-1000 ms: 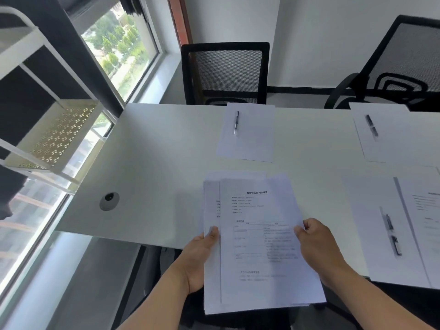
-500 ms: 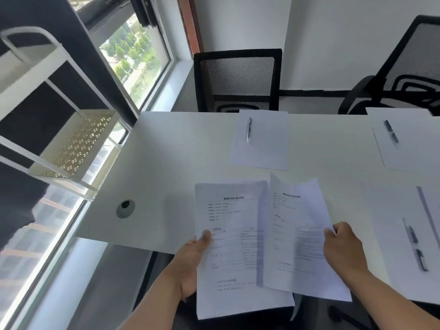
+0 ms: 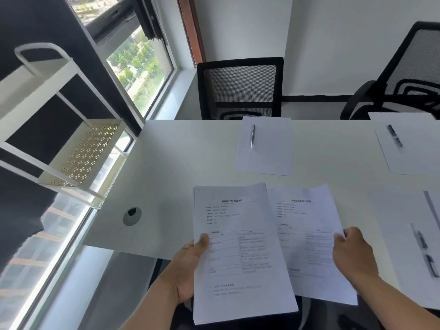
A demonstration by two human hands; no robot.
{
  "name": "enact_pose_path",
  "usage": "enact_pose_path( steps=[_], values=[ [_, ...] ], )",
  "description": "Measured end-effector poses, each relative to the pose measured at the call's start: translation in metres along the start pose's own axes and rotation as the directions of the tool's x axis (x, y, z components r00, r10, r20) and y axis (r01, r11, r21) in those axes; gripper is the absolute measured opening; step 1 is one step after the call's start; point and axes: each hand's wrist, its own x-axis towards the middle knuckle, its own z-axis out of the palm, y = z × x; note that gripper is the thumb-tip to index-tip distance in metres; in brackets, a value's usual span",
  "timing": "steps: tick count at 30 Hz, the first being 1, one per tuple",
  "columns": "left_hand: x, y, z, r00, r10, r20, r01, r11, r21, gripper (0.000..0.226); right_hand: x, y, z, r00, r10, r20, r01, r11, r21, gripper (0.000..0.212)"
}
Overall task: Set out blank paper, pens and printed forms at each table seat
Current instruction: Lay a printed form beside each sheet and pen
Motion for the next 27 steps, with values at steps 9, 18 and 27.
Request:
enact_pose_path(
  steps=[9, 18, 27],
  values=[
    [-0.005, 0.005, 0.004, 1.0, -0.002, -0.004, 0.002, 0.999, 0.035, 0.052, 0.003, -0.002, -0.001, 0.999, 0.034, 0.008, -0.035, 0.999, 0.02, 0.029],
    [-0.013, 0.013, 0.023, 0.998, -0.006, 0.062, 0.003, 0.998, 0.055, 0.046, -0.003, 0.0, -0.009, 0.999, 0.016, -0.028, -0.016, 1.0, -0.015, 0.022],
    [-0.02, 0.021, 0.049, 0.995, 0.006, 0.096, -0.015, 0.996, 0.089, 0.045, -0.048, -0.058, -0.031, 0.955, -0.206, 0.215, 0.102, 0.904, 0.415, 0.028]
  ],
)
